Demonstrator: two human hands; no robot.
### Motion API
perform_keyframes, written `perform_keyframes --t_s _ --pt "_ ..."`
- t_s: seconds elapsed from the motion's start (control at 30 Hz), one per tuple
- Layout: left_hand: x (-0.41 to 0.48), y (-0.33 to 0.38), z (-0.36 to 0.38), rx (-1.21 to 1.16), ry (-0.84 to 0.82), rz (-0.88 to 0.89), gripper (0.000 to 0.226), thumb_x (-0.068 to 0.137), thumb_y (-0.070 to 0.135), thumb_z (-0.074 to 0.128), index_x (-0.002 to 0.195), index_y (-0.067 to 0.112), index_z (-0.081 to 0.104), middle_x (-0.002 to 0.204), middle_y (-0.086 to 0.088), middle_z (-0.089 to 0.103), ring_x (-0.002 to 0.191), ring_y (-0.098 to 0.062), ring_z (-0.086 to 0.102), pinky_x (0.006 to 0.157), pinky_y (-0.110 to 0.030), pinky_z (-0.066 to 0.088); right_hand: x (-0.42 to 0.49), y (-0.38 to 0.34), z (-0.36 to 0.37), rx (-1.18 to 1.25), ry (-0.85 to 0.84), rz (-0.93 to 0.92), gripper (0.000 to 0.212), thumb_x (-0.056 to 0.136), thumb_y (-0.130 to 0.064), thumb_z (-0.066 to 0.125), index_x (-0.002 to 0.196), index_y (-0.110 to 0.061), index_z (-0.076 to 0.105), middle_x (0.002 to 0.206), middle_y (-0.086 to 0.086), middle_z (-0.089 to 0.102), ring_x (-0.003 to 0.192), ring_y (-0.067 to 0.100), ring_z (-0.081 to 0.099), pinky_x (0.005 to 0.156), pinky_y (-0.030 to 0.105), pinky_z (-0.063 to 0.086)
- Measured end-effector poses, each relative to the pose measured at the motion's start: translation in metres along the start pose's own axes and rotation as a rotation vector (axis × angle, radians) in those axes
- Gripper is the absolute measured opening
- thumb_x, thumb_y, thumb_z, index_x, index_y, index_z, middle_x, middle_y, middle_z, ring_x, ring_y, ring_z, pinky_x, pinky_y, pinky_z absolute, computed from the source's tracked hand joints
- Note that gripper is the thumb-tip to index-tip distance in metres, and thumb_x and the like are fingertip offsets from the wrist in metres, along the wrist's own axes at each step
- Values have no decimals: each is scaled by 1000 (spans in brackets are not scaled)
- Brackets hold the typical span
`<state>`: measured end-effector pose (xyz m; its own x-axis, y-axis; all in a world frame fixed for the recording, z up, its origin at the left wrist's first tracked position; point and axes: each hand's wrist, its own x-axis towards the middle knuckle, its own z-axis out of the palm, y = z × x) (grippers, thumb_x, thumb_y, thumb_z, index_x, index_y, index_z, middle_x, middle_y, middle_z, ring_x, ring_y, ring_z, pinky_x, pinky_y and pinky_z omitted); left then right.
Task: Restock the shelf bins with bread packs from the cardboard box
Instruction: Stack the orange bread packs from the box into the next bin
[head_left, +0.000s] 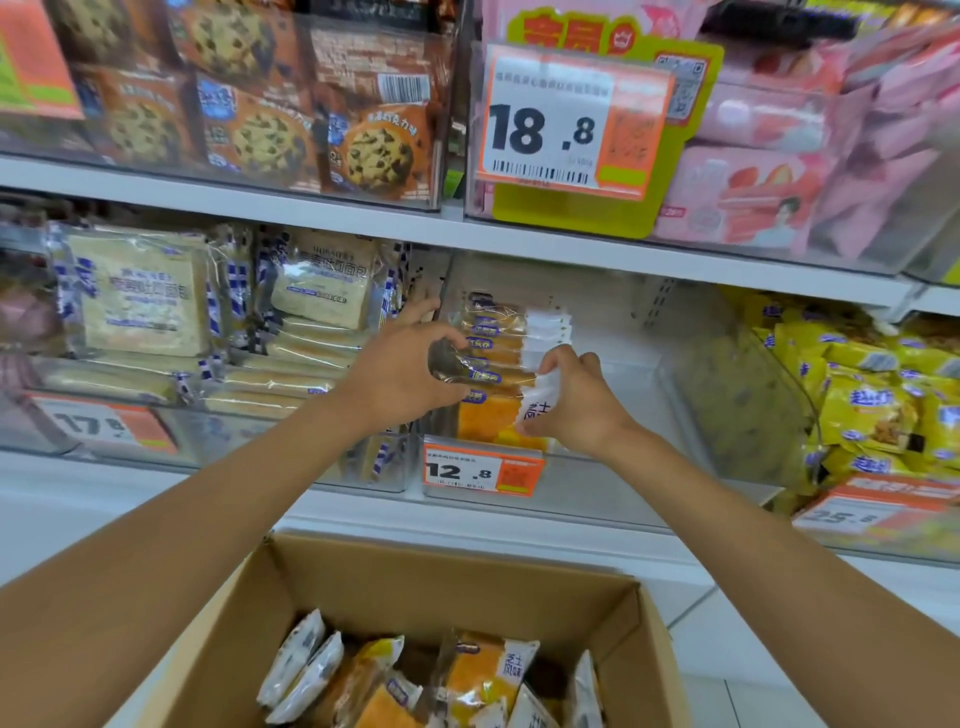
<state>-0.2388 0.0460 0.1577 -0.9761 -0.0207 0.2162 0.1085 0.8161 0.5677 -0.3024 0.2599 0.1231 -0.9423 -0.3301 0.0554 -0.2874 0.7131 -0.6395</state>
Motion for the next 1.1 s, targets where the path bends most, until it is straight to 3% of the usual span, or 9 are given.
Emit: perform_keyframes --t_s 0.17,0.3,0.4,0.47,0.53,0.63,0.83,0.97,1.1 --pt "-13 2 4 53 99 30 48 75 38 82 119 28 63 159 0 29 146 -17 25 117 -32 23 0 -1 -10 168 -145 158 97 61 -27 91 139 -28 32 135 5 34 113 26 55 80 32 53" --pt "-36 9 8 127 232 61 43 80 36 76 119 23 62 144 -2 45 133 -22 40 109 -39 36 -13 -1 -15 190 -201 161 120 63 -27 89 151 -38 9 156 11 27 138 30 37 108 43 40" --pt "-57 22 7 74 380 30 24 84 29 71 105 22 59 108 4 53 102 -15 52 84 -29 44 -36 -17 -20 -58 26 45 94 74 -27 80 150 -34 24 156 11 19 144 27 20 113 36 27" --pt "-73 28 8 -56 337 -35 13 86 24 68 91 23 56 88 7 55 79 -10 53 66 -25 42 -60 -32 -16 -95 255 -145 56 76 -18 74 128 -21 54 123 7 48 114 20 49 95 29 40" --pt "-91 28 16 -186 224 -108 10 85 20 67 84 21 57 72 9 56 65 -7 52 63 -30 44 -88 -41 -1 -43 316 -233 23 75 -11 70 97 -16 63 93 -2 53 77 10 49 73 25 39" --pt "-127 14 39 -202 -35 -213 6 86 20 68 87 17 63 72 9 58 68 -8 56 63 -27 46 -133 -30 44 7 19 -171 13 81 -13 68 91 -18 63 86 -4 59 69 5 50 69 24 43" --pt "-216 -64 91 -193 -298 -527 11 86 26 72 95 19 69 96 3 69 95 -17 66 83 -28 51 -205 53 153 -11 -549 184 31 89 -20 67 120 -14 62 121 3 61 112 18 58 93 31 49" --pt "-252 -111 110 -209 -296 -709 18 88 19 70 103 9 70 120 -5 64 112 -20 60 86 -24 45 -216 91 213 -2 -661 320 49 93 -17 62 140 -9 48 141 7 50 128 23 49 96 27 43" --pt "-273 -141 124 -262 -295 -860 17 90 13 67 106 5 65 106 -11 64 84 -15 56 64 -19 44 -206 102 272 80 -674 375 60 94 -16 60 148 -11 36 152 6 38 132 22 45 102 31 41"
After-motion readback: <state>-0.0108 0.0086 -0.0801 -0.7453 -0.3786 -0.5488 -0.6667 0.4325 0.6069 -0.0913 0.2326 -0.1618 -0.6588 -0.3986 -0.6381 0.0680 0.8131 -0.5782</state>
